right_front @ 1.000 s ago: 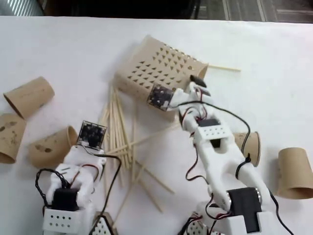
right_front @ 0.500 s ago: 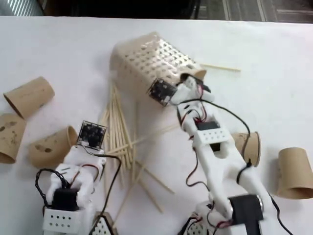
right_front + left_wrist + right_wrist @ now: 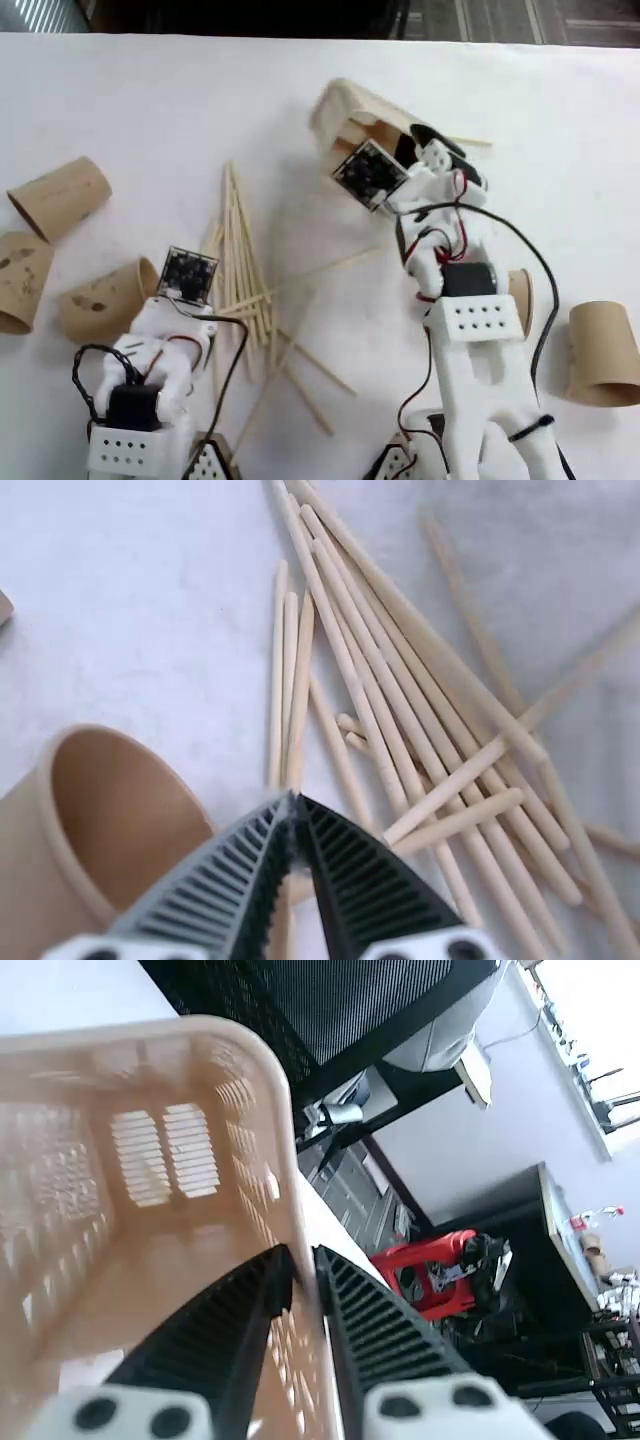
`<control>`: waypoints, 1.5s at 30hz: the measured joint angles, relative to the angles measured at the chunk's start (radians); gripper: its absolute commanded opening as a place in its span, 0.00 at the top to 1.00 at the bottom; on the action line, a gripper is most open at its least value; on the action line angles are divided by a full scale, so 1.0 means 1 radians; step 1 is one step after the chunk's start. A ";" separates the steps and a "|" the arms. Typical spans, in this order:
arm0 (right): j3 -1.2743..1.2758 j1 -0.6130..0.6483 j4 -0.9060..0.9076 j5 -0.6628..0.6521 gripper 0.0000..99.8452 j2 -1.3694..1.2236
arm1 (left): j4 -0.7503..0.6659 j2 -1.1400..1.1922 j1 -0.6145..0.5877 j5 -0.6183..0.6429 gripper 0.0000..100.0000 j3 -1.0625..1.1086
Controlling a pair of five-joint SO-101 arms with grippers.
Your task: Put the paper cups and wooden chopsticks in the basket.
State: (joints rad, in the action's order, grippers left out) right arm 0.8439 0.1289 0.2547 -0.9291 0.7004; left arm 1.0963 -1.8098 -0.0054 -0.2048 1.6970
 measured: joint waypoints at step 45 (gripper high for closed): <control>-0.724 -0.075 0.551 0.376 0.74 -0.417 | 0.000 0.000 0.000 0.000 0.98 0.000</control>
State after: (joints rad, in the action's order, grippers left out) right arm 0.1197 0.0537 0.8055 -0.5531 0.2831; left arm 1.0963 -1.8098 -0.0054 -0.2048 1.6970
